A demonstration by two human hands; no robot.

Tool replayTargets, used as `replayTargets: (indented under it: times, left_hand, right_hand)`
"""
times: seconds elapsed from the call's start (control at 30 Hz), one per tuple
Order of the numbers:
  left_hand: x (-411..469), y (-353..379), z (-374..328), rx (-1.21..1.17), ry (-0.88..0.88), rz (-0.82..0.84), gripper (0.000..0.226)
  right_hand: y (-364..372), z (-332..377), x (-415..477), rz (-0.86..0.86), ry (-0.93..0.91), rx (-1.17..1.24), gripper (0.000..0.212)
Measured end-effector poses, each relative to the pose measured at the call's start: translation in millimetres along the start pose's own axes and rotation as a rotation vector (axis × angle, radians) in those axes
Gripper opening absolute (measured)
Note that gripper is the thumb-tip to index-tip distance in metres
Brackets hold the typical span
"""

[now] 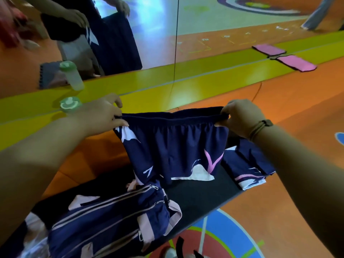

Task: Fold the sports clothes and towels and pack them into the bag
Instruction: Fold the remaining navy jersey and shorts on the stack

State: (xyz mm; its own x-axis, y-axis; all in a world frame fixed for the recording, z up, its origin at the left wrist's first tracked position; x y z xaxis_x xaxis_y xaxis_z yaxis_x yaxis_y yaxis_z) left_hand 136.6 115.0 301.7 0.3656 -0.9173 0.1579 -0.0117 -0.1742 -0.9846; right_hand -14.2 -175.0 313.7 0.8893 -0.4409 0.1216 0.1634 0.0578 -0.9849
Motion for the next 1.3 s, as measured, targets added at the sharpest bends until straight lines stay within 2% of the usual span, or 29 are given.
replayTargets:
  times: [0.07,0.17,0.27,0.4,0.63,0.7,0.8,0.9,1.07,1.2,1.3]
  left_hand:
    - [2,3,1,-0.049,0.015,0.025,0.039]
    - [-2,7,7,-0.096,-0.023,0.074,0.062]
    - [-5,2,17,-0.141,-0.117,0.014,0.047]
    - [-7,-12,23,-0.226,-0.212,-0.119,0.041]
    - [-6,-20,32,-0.3,-0.168,-0.275,0.042]
    - [-6,-20,33,-0.321,-0.173,-0.3,0.039]
    - [-4,-17,32,-0.367,-0.186,-0.311,0.035]
    - [-3,-12,34,-0.348,-0.159,-0.262,0.033]
    - [-3,-8,39,-0.221,-0.099,-0.206,0.026]
    - [-4,-4,40,-0.11,-0.079,-0.133,0.024]
    - [-6,-9,33,-0.028,-0.032,-0.227,0.014]
  right_hand:
    - [1,0,0,-0.014,-0.007,0.011,0.029]
    - [1,0,1,-0.025,0.0,0.048,0.027]
    - [0,-1,-2,-0.004,0.023,0.138,0.026]
    - [0,-4,-5,0.041,0.083,0.22,0.029]
    - [-14,-7,-11,-0.011,0.261,0.465,0.021]
    - [-16,-9,-13,-0.063,0.293,0.523,0.032]
    - [-13,-10,-13,-0.085,0.283,0.537,0.044]
    - [-7,-5,-14,-0.061,0.238,0.582,0.039]
    - [-8,9,-21,-0.074,0.113,0.381,0.017]
    - [1,10,-19,-0.081,0.053,0.266,0.016]
    - [0,10,-20,-0.177,0.025,0.292,0.012]
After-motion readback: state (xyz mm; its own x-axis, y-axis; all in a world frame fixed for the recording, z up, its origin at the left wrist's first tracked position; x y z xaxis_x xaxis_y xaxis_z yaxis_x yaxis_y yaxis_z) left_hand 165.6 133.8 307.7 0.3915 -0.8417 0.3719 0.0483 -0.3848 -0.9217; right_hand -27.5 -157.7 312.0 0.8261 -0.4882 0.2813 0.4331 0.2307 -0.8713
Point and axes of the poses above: each hand's wrist, its own x-axis towards the middle knuckle, its own y-axis out of the palm, z = x × y, the point moved 6 cm from there along x, towards the middle knuckle, and after that the axes turned 14 degrees about y, right-handed, at the moved point
